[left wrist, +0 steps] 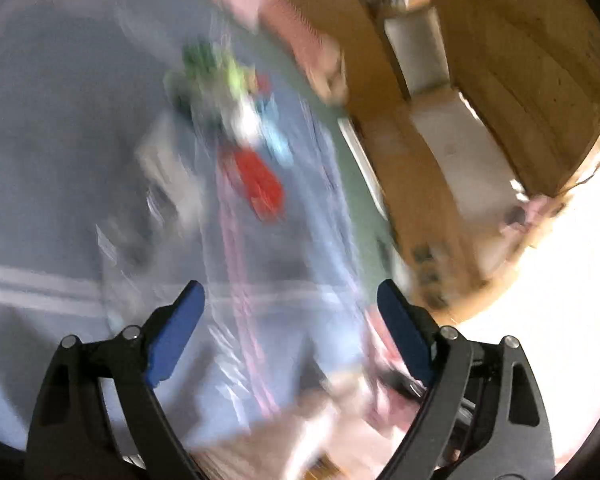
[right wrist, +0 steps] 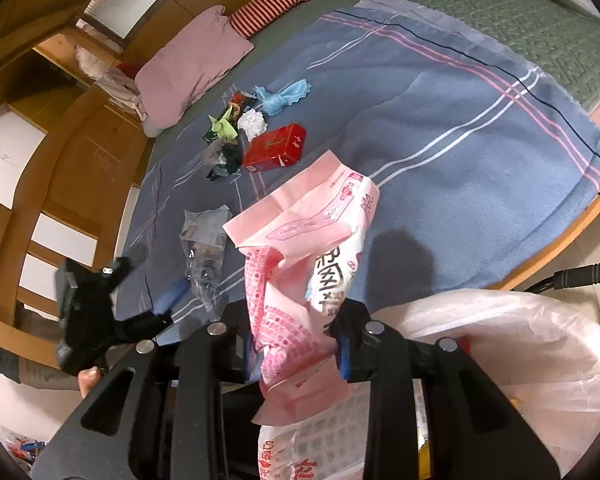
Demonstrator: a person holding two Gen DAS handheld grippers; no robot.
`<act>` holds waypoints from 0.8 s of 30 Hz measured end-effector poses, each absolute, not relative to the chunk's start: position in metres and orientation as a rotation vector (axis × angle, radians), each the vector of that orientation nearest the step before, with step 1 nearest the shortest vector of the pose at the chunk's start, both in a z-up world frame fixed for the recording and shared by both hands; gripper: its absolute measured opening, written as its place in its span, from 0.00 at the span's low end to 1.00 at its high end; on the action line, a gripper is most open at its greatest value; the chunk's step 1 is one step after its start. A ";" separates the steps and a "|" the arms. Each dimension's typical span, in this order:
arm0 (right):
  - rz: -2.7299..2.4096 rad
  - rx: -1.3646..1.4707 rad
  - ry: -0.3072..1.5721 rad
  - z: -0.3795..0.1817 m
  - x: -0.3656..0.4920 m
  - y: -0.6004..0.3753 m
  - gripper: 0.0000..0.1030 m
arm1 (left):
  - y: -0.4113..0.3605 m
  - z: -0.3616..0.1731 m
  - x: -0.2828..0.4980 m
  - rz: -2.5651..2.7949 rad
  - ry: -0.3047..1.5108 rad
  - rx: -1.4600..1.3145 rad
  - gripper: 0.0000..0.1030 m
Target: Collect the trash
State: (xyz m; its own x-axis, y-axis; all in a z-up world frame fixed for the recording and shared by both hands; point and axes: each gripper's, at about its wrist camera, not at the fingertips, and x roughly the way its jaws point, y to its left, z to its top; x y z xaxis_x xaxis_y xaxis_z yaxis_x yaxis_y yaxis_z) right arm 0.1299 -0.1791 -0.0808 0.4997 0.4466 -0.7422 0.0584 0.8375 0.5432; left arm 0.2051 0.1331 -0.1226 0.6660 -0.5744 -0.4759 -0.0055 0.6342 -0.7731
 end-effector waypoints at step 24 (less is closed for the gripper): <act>0.190 0.517 1.030 -0.089 0.119 -0.191 0.30 | 0.098 -0.174 0.262 0.089 1.068 -0.179 0.59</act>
